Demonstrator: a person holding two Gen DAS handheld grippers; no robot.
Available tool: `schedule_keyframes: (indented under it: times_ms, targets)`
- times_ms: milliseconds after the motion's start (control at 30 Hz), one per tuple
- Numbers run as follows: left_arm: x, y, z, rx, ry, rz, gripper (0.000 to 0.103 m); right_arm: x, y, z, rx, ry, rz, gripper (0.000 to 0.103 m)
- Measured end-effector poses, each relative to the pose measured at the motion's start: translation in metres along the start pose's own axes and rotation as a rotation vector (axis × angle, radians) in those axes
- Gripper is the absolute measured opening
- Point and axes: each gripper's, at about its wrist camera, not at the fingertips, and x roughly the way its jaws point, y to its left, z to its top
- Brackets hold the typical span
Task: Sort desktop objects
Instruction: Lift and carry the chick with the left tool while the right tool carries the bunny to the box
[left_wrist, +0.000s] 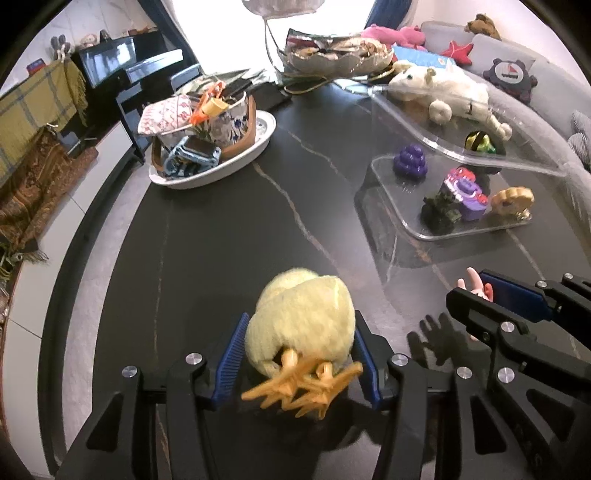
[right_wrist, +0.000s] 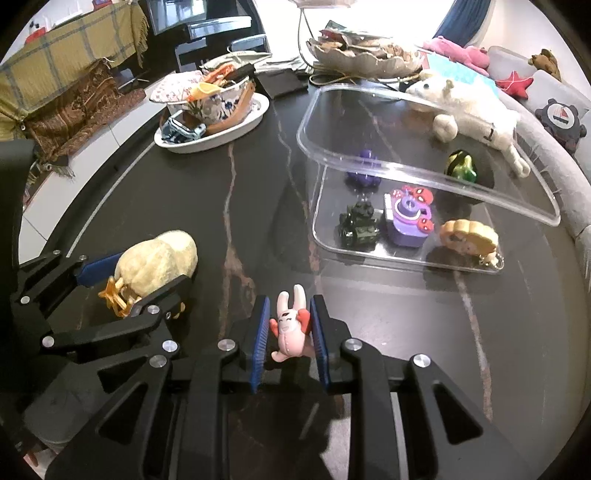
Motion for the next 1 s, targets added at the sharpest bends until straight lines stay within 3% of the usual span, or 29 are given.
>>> schedule_keyframes:
  times_ms: [367, 600, 833, 1000]
  targets:
    - [-0.042, 0.004, -0.001, 0.007, -0.116, -0.055, 0.040, -0.024, 0.004, 0.002, -0.012, -0.049, 0.003, 0.020]
    - [-0.023, 0.011, -0.002, 0.003, -0.015, -0.143, 0.044, -0.023, 0.000, 0.002, -0.002, -0.044, 0.011, 0.020]
    - [-0.013, 0.012, -0.005, 0.017, 0.009, -0.110, 0.055, -0.009, -0.003, -0.003, 0.008, -0.003, 0.021, 0.020]
    - [-0.016, 0.026, -0.012, -0.025, 0.037, -0.101, 0.056, -0.006, 0.001, -0.004, 0.005, 0.003, 0.042, 0.020]
